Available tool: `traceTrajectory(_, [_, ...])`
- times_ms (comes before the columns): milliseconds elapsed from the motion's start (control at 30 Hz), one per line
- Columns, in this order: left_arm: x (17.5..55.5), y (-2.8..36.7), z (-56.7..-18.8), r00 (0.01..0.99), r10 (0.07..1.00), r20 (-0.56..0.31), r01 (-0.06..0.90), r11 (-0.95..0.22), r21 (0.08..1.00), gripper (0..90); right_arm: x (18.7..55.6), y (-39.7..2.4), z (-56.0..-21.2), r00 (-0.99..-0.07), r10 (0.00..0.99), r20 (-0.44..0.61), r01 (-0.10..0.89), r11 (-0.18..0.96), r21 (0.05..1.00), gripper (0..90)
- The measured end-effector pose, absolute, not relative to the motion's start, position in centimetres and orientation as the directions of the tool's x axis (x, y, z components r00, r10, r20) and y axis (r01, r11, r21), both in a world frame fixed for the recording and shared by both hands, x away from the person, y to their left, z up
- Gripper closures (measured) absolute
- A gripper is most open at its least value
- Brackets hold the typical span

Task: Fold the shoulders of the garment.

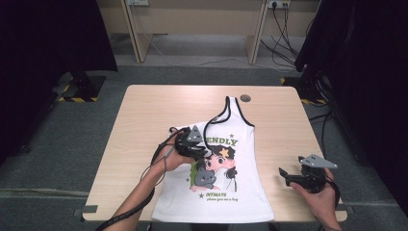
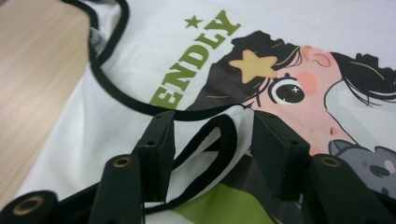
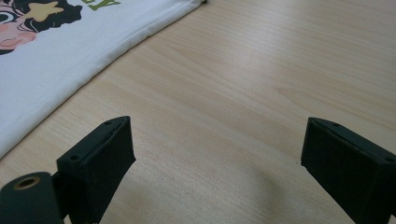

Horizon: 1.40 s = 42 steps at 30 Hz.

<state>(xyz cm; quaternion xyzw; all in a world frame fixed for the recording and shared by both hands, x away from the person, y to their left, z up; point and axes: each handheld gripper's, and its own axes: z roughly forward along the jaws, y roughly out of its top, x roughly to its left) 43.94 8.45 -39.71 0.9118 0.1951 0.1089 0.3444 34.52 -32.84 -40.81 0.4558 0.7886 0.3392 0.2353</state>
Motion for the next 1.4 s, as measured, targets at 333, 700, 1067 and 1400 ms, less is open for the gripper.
traceTrajectory(333, [43.2, 8.7, -39.8, 0.928, 0.368, 0.06, 0.245, -0.723, 0.647, 82.8, 34.5, -32.9, -40.8, -0.474, 0.879, -0.057, 0.562, 0.352, 0.748, 9.8])
traceTrajectory(700, [41.0, 10.0, -39.7, 0.91, 0.396, 0.125, 0.213, -0.704, 0.678, 82.3, 34.5, -32.8, -40.8, -0.474, 0.878, -0.062, 0.559, 0.354, 0.75, 9.9])
traceTrajectory(1067, [39.2, 10.2, -41.1, 0.913, 0.382, 0.14, 0.204, -0.727, 0.656, 78.2, 34.5, -32.8, -40.8, -0.475, 0.878, -0.066, 0.559, 0.359, 0.747, 9.8])
traceTrajectory(1400, [39.9, 12.6, -39.6, 0.897, 0.439, 0.055, 0.274, -0.648, 0.71, 51.4, 34.5, -32.8, -40.8, -0.475, 0.878, -0.063, 0.559, 0.356, 0.749, 9.8])
